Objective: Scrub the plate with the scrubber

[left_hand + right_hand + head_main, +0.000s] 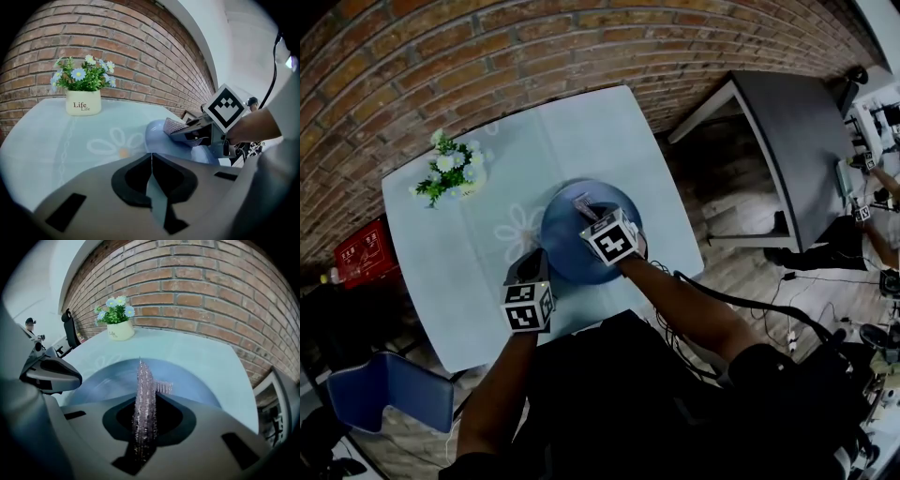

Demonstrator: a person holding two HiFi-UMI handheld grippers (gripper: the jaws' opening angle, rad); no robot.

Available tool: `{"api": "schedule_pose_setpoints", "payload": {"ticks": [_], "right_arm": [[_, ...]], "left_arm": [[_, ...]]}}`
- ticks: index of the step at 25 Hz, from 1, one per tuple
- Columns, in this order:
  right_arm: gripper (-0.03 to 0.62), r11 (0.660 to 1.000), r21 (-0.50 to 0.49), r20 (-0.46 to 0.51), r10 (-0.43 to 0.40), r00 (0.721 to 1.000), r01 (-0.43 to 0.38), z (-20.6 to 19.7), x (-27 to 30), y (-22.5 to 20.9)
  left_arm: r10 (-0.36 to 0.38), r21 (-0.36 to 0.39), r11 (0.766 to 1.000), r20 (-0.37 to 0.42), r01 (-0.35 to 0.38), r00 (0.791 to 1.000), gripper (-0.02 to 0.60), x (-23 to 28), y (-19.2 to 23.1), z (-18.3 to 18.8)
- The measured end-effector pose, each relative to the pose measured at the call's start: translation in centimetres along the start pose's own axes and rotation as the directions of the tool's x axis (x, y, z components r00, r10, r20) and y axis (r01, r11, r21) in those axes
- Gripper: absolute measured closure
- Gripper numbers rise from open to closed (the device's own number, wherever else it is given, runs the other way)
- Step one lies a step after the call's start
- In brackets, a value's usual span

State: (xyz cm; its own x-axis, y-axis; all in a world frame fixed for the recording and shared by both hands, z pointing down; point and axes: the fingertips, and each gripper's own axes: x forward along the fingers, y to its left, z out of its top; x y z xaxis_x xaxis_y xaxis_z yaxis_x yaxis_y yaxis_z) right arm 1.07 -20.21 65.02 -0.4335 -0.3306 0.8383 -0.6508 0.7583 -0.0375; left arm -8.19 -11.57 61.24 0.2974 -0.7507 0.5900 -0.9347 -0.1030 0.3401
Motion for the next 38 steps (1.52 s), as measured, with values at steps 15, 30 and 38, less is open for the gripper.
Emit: {"api": "schedule_pose_setpoints", "payload": {"ticks": [15,30,38], "right_arm": [[0.530,0.962,-0.214,-0.034,0.164,0.986,-0.168,0.8,0.8,5.9],[0.530,0.888,-0.330,-0.078,0.311,0.947,-0.319,-1.7,-0.6,10.5],[0.530,0.871,-0.278,-0.115,0.389,0.914,-0.405,-3.1,-1.3,11.9]], "left_arm": [[0.021,-0.032,0.999,0.001,-0.021,1.000,0.566,0.0,0.1,0.0],[0.032,-0.053,0.998,0.030,-0.030,0.999,0.566,-1.2,0.4,0.3],[0.047,-0.058,0.997,0.036,-0.044,0.998,0.566,-2.2,0.9,0.0]]}}
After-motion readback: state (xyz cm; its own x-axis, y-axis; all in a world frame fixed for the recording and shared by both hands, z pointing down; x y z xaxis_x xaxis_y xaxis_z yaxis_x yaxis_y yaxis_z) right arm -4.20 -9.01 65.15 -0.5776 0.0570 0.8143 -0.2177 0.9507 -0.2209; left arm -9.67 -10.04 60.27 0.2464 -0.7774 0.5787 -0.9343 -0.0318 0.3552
